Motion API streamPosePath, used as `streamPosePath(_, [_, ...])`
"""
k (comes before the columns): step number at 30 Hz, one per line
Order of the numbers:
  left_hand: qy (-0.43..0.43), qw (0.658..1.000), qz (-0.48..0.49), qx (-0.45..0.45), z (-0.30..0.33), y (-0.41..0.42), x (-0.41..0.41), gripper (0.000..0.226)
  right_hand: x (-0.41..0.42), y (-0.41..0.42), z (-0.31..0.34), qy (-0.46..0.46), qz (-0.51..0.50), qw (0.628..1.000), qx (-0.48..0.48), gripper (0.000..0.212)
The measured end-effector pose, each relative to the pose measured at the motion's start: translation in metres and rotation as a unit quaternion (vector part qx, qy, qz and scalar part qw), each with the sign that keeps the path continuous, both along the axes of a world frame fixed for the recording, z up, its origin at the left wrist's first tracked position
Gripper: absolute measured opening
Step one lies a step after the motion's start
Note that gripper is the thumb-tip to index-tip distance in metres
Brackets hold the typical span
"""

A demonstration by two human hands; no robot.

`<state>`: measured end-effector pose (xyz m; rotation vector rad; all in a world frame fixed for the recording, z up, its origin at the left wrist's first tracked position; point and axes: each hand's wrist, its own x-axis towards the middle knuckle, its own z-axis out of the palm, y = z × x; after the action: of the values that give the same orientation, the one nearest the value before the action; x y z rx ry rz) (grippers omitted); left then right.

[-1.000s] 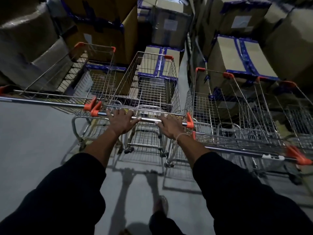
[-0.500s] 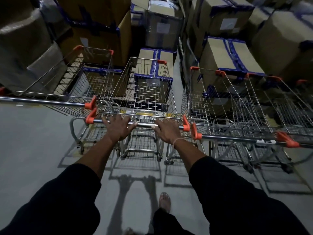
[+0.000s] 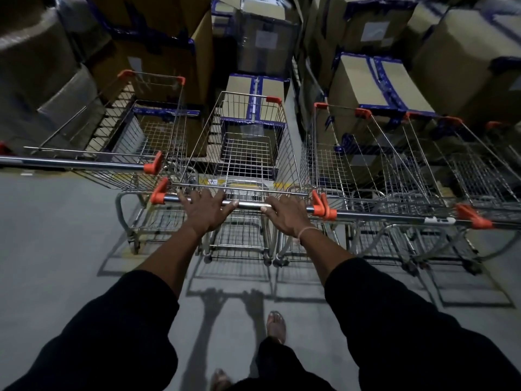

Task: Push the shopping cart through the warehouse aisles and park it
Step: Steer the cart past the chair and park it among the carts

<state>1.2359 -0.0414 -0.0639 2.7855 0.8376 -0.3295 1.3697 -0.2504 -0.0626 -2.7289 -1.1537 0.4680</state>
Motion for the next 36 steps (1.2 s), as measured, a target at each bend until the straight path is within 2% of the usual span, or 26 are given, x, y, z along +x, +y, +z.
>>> streamPosePath(4, [0.002, 1.0, 0.001, -0.003, 0.001, 0.001, -0.001, 0.078, -0.003, 0.001, 0.003, -0.002, -0.002, 1.0, 0.001, 0.049])
streamPosePath(8, [0.004, 1.0, -0.011, 0.011, 0.001, 0.0, -0.004, 0.081, -0.003, 0.001, -0.001, 0.001, -0.008, 1.0, 0.0, 0.05])
streamPosePath(12, [0.002, 0.999, -0.032, 0.014, 0.002, 0.003, -0.011, 0.077, -0.007, 0.001, -0.001, 0.005, -0.015, 1.0, -0.002, 0.079])
streamPosePath(15, [-0.04, 0.997, -0.063, 0.003, 0.002, 0.01, -0.021, 0.071, -0.011, 0.006, 0.004, 0.008, -0.029, 0.999, -0.016, 0.073])
streamPosePath(17, [-0.073, 0.993, -0.096, 0.003, -0.001, 0.02, -0.031, 0.081, -0.013, 0.01, 0.007, 0.011, -0.045, 0.999, -0.029, 0.074])
streamPosePath(19, [-0.112, 0.987, -0.113, 0.0, -0.004, 0.034, -0.043, 0.097, -0.015, 0.016, 0.009, 0.021, -0.065, 0.997, -0.027, 0.088])
streamPosePath(21, [-0.15, 0.982, -0.113, -0.02, -0.002, 0.048, -0.057, 0.092, -0.021, 0.025, 0.011, 0.032, -0.085, 0.996, -0.005, 0.103])
streamPosePath(23, [-0.175, 0.978, -0.109, -0.023, 0.004, 0.061, -0.072, 0.085, -0.029, 0.041, 0.017, 0.043, -0.092, 0.995, 0.018, 0.102])
streamPosePath(28, [-0.207, 0.975, -0.081, -0.002, 0.01, 0.103, -0.104, 0.082, -0.057, 0.109, 0.031, 0.017, -0.037, 0.998, 0.054, 0.084])
streamPosePath(33, [-0.211, 0.977, -0.042, 0.011, 0.014, 0.163, -0.122, 0.073, -0.083, 0.204, 0.039, -0.001, 0.047, 0.994, 0.101, 0.098])
streamPosePath(36, [-0.176, 0.984, -0.011, 0.016, 0.01, 0.208, -0.125, 0.079, -0.094, 0.262, 0.044, -0.01, 0.101, 0.987, 0.125, 0.077])
